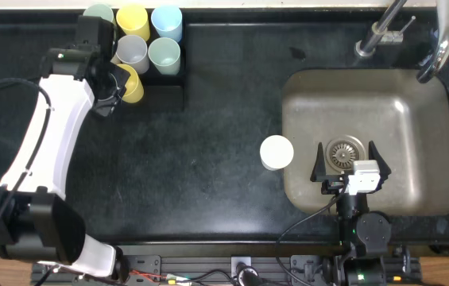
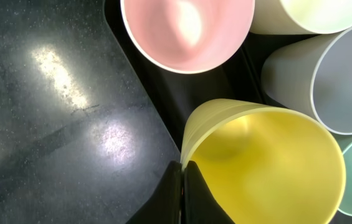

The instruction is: Store Cups

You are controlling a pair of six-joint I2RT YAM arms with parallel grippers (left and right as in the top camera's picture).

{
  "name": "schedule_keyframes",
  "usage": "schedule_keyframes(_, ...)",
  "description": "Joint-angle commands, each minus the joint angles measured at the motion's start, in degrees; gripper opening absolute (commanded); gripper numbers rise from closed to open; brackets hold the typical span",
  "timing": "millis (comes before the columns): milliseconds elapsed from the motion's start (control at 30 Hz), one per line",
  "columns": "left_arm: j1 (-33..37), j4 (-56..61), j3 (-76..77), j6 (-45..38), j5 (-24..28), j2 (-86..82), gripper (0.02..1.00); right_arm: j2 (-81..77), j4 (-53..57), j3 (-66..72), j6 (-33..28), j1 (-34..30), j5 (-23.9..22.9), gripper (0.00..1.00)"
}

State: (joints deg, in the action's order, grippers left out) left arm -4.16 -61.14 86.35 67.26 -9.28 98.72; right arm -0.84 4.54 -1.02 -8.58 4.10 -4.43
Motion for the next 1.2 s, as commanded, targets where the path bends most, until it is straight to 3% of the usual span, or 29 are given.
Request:
schedule_keyframes(33,-0.2,-0.3,2.5,-1.5,-0.8,2.3,0.036,0.6,-0.3,0.7,0.5,-0.4,0.4,0.998)
schedule_keyframes(1200,0.6,-0.6,4.9,-1.5,-2.9,7.2,0.036,0.6,-0.3,0.7,0.5,-0.4,0.4,0.993)
